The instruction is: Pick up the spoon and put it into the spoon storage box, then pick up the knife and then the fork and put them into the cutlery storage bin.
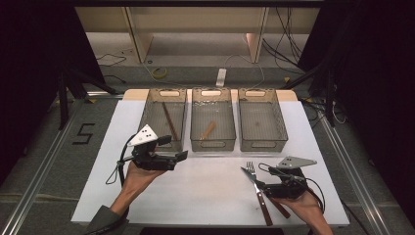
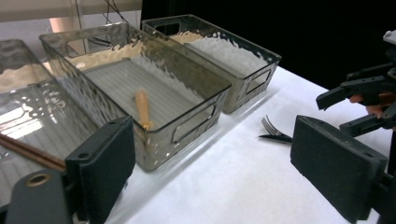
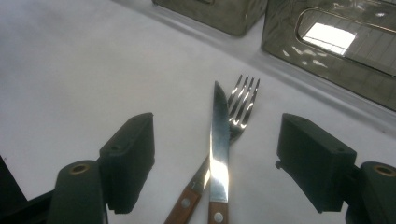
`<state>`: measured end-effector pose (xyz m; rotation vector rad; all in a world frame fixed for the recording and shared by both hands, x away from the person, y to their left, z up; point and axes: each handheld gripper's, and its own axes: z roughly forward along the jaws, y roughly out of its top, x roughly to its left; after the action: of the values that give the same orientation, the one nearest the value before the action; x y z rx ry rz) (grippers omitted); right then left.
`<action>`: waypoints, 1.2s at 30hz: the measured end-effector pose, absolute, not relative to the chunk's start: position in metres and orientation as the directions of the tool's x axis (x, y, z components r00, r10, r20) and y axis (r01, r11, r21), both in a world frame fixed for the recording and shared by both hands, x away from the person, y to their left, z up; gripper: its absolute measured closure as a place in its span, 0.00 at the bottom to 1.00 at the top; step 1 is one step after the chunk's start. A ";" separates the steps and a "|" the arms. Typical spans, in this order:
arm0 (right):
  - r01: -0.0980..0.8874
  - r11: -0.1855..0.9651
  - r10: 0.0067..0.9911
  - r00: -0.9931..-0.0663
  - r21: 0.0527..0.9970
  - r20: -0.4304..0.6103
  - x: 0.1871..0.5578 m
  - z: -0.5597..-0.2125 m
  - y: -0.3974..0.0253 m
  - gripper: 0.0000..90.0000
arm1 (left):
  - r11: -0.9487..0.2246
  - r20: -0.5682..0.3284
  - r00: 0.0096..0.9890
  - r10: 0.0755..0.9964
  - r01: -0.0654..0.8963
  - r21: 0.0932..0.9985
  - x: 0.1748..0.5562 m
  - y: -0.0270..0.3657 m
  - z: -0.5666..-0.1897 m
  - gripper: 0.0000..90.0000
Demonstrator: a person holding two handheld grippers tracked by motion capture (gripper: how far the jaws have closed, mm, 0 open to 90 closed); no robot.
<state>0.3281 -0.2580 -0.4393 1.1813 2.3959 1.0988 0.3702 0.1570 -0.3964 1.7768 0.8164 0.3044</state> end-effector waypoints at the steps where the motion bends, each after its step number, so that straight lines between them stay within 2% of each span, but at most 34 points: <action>1: 0.575 0.389 0.764 -0.637 0.720 0.096 0.328 -0.440 -0.258 0.31 | -0.158 -0.186 0.730 0.657 0.375 0.913 0.369 0.158 -0.397 0.15; 10: 0.603 0.436 0.774 -0.630 0.669 0.063 0.329 -0.442 -0.259 0.31 | -0.145 -0.199 0.729 0.655 0.380 0.914 0.361 0.164 -0.402 0.15; 21: 0.642 0.514 0.771 -0.636 0.569 0.020 0.327 -0.445 -0.261 0.34 | -0.181 -0.156 0.731 0.664 0.360 0.915 0.349 0.167 -0.405 0.15; 29: 0.661 0.585 0.753 -0.657 0.470 -0.012 0.327 -0.446 -0.257 0.42 | -0.186 -0.143 0.723 0.676 0.355 0.916 0.346 0.168 -0.409 0.15; 36: 0.680 0.633 0.728 -0.686 0.371 0.015 0.329 -0.449 -0.254 0.51 | -0.187 -0.125 0.721 0.682 0.336 0.923 0.342 0.170 -0.409 0.14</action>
<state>0.3294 -0.2545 -0.4486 1.1761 2.7139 0.5313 0.3415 0.1695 -0.4087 1.7909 0.8023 0.3793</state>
